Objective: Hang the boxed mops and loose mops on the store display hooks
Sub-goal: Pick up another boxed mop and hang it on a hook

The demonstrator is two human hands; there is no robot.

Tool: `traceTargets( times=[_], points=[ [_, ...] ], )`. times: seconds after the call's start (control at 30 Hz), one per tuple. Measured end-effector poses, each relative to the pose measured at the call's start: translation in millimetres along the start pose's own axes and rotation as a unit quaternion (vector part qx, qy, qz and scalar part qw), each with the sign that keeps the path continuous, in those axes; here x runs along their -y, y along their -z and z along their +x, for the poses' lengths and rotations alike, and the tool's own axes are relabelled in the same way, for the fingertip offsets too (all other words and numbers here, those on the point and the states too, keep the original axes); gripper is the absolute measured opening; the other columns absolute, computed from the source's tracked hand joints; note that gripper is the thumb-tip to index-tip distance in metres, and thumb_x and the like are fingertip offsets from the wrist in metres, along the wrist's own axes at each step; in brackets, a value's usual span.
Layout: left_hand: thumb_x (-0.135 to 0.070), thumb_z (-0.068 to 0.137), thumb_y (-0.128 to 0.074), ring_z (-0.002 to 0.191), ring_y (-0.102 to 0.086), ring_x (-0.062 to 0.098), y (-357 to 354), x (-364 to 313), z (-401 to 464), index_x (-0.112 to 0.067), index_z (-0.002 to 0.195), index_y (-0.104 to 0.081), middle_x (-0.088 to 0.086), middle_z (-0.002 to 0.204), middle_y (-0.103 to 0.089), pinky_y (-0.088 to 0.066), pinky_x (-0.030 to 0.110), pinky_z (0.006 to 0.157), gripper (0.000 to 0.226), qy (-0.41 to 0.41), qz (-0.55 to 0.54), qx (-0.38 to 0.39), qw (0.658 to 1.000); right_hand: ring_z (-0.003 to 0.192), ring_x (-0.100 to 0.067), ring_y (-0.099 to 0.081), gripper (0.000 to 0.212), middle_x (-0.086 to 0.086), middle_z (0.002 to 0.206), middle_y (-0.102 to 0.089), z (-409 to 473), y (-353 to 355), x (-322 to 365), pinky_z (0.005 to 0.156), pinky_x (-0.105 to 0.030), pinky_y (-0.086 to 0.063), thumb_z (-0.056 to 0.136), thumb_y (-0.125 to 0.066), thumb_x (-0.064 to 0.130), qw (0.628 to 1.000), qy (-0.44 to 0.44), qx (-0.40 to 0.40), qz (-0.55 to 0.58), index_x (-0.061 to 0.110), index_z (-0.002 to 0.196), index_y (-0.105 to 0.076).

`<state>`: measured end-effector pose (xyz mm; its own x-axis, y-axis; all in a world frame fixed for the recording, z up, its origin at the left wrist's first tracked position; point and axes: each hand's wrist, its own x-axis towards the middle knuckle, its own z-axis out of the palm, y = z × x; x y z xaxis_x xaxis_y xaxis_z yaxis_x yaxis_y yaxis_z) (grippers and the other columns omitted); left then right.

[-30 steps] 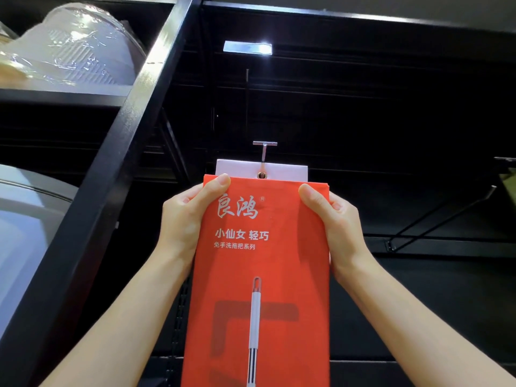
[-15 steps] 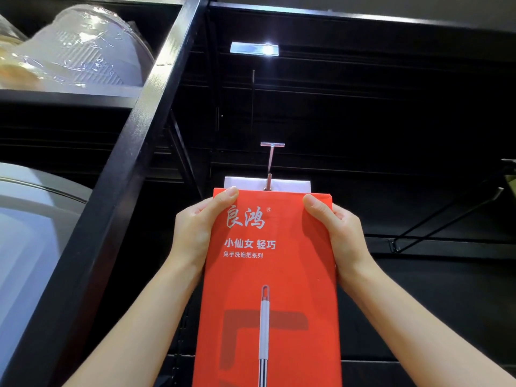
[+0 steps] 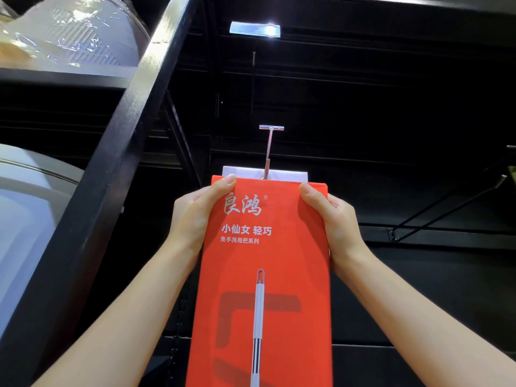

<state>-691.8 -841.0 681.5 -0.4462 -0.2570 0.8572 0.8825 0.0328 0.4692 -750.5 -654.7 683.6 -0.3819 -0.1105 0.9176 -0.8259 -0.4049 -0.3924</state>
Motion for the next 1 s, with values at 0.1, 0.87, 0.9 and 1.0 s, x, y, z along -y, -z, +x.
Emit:
traceTargets(
  times=[0.1,0.87,0.9,1.0],
  points=[
    [-0.052,0.055,-0.081,0.064,-0.073,0.02,0.6,2.0,0.6,-0.018,0.071,-0.079,0.007,0.077,-0.077,-0.057,0.03,0.059,0.037,-0.002,0.011,-0.002,1.0,0.068,-0.023,-0.069,0.031,-0.009,0.078,-0.073,1.4,0.1,-3.0,0.067,-0.037,-0.057,0.063,-0.073,0.047,1.0,-0.003,-0.003,-0.001,0.017,0.072,-0.073],
    [-0.042,0.072,-0.075,0.064,-0.072,0.019,6.4,55.4,32.1,-0.014,0.072,-0.075,0.006,0.075,-0.076,-0.058,0.03,0.061,0.028,0.032,0.0,-0.027,0.999,0.062,-0.017,-0.068,0.022,-0.004,0.072,-0.072,26.8,9.4,-59.5,0.058,-0.029,-0.057,0.077,-0.072,0.038,0.999,-0.048,-0.009,0.0,0.018,0.068,-0.072],
    [-0.043,0.071,-0.076,0.064,-0.072,0.018,6.9,58.5,33.6,-0.015,0.071,-0.076,0.007,0.075,-0.076,-0.058,0.029,0.061,0.028,0.033,0.0,-0.025,0.999,0.063,-0.018,-0.068,0.023,-0.005,0.073,-0.073,28.3,9.6,-62.2,0.058,-0.029,-0.057,0.075,-0.073,0.039,0.999,-0.05,-0.008,0.004,0.017,0.069,-0.073],
    [-0.048,0.063,-0.077,0.065,-0.072,0.019,8.4,67.5,37.9,-0.015,0.071,-0.077,0.008,0.076,-0.076,-0.058,0.028,0.059,0.034,0.035,-0.004,-0.02,0.999,0.066,-0.019,-0.067,0.024,-0.007,0.076,-0.072,32.6,10.2,-70.6,0.062,-0.031,-0.055,0.071,-0.076,0.04,0.998,-0.054,-0.012,0.009,0.016,0.07,-0.073]
  ],
)
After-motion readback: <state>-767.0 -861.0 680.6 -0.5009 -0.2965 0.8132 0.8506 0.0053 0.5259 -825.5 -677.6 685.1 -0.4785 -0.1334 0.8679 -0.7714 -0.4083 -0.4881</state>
